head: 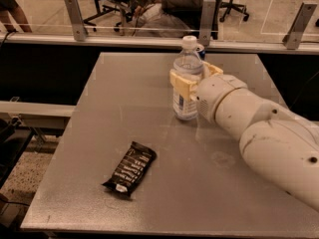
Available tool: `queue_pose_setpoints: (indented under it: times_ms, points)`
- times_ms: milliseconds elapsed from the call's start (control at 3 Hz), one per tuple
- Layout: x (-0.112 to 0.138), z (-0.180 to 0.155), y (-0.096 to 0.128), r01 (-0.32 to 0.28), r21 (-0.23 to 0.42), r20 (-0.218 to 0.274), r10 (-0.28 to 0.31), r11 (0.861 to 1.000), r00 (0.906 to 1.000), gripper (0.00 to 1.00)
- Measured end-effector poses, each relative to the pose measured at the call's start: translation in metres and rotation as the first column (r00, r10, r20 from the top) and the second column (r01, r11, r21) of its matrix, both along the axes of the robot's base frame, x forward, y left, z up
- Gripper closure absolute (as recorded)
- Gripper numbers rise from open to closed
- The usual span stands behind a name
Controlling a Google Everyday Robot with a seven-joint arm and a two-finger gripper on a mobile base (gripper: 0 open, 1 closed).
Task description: Place blue plastic bottle upright
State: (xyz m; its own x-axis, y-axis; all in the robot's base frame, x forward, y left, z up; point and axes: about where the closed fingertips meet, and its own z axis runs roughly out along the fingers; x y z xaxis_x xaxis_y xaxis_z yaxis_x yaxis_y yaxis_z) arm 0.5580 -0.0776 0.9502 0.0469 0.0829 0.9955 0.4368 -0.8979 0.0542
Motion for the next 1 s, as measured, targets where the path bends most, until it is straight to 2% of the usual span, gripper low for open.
queue_pose_setpoints:
  times_ms: [333, 667, 1000]
  points:
    - [-0.004, -0.0071, -0.005, 0.013, 0.01, 0.04, -0.013, 1.0, 0.9991, 0.82]
    - [-0.0082, -0.0099, -0.0076, 0.022, 0.023, 0.072, -0.024, 0.999, 0.9971, 0.59]
    - [-0.0081, -0.0081, -0.0059, 0.021, 0.022, 0.073, -0.022, 1.0, 0.9971, 0.36]
